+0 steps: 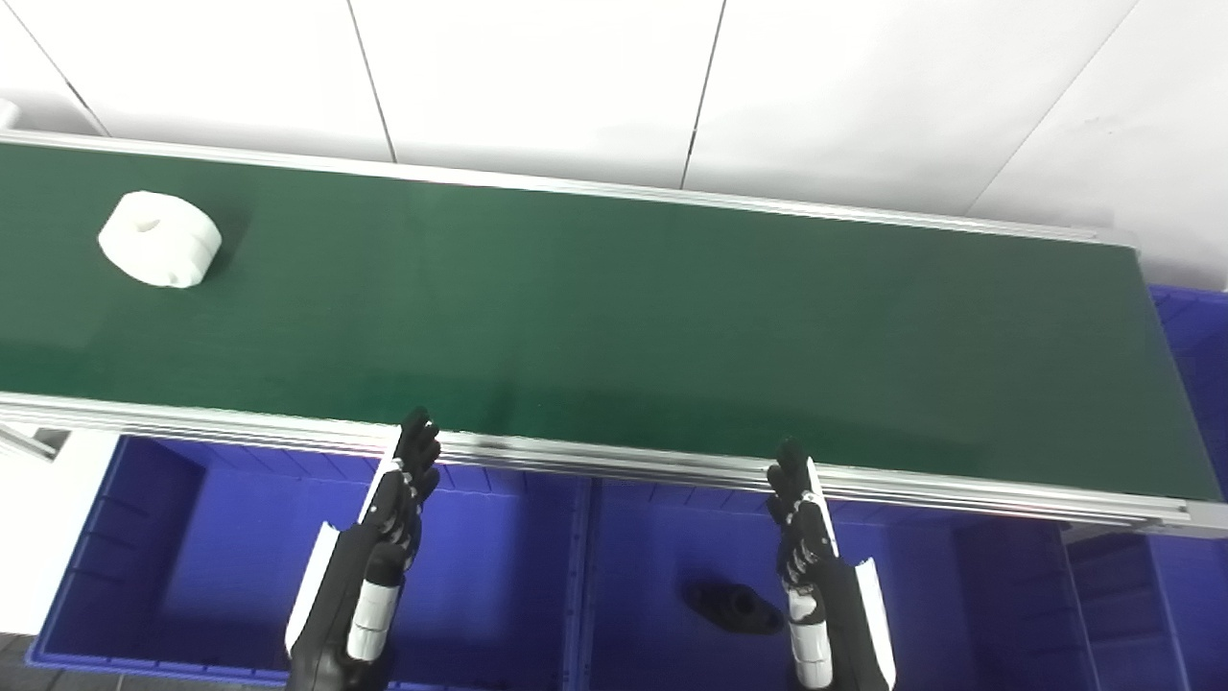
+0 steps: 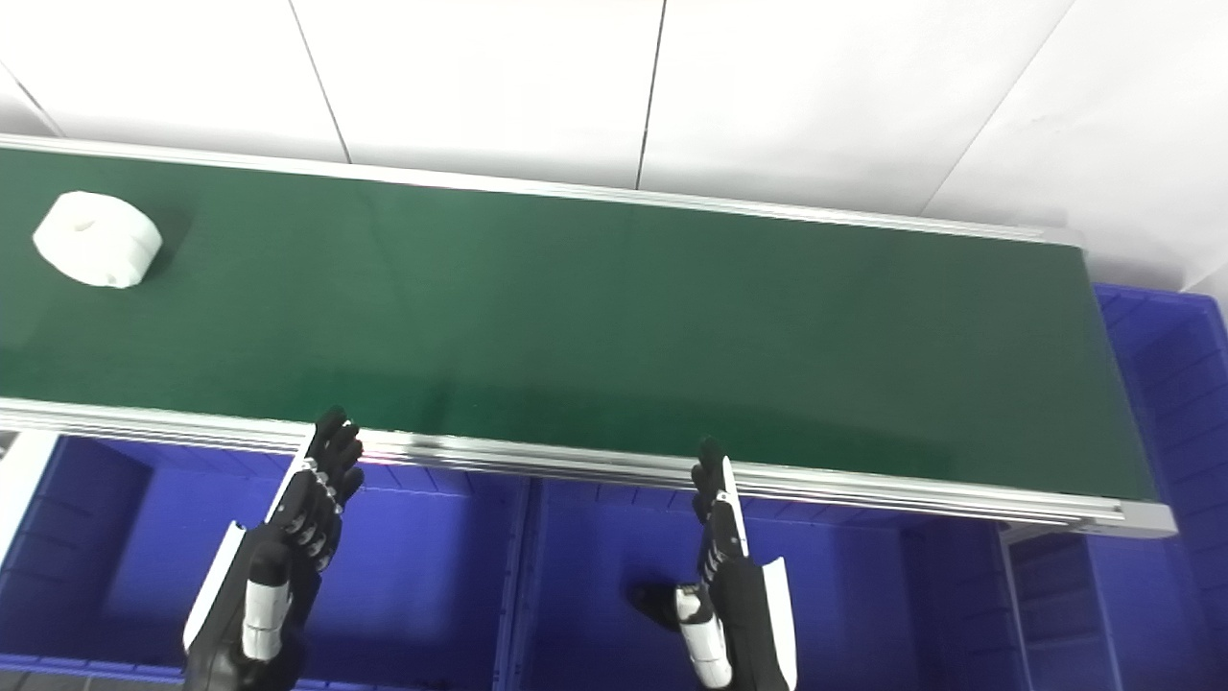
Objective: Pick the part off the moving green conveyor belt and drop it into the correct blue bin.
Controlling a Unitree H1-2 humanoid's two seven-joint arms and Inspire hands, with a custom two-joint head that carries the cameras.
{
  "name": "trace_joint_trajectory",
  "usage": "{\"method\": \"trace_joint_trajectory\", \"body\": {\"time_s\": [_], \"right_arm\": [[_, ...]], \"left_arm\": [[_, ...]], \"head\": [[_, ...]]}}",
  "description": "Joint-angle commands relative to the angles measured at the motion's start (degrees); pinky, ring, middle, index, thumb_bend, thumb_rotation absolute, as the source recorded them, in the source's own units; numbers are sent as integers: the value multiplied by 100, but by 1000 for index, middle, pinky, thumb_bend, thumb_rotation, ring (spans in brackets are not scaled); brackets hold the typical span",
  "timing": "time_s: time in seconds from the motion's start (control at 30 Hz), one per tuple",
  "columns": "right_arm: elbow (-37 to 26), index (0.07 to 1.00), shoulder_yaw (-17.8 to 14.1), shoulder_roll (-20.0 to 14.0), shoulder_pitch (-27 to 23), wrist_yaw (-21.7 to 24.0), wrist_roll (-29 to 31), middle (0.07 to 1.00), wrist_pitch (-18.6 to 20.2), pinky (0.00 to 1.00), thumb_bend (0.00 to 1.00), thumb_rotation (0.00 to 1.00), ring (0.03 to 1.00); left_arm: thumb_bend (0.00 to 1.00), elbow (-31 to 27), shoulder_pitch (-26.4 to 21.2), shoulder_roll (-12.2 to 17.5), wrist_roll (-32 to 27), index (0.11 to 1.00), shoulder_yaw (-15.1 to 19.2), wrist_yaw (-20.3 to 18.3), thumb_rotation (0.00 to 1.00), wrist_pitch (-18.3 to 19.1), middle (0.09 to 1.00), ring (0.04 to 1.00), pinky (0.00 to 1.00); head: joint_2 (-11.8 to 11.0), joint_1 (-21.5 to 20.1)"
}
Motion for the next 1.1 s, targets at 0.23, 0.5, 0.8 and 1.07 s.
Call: {"method": "trace_joint_trajectory", "body": {"time_s": [0.23,0.5,0.8,1.07], "right_arm": [[-103,1000,380,480,-5,-6,34,1000,-53,1000,933,1000,995],[116,1000,239,298,23,-3,147,1000,-317,1000,932,1000,1000],[603,1000,-53,38,-89,71,580,1000,-779,1000,910,1000,1000],[859,1000,-212,-59,-206,187,716,1000,-988,1000,908,1000,1000]], "left_arm": [[746,-143,49,5,-16,1000,-33,-60,1000,-202,1000,1000,1000],[762,72,126,-122,195,1000,-167,9,1000,-336,1000,1000,1000],[856,736,32,-473,552,1000,-350,191,952,-902,1000,1000,1000],[808,1097,-182,-490,1019,1000,-356,296,920,-2092,1000,1000,961]], "head": [[-90,189],[-596,946],[-1242,1689],[-1438,2093]]}}
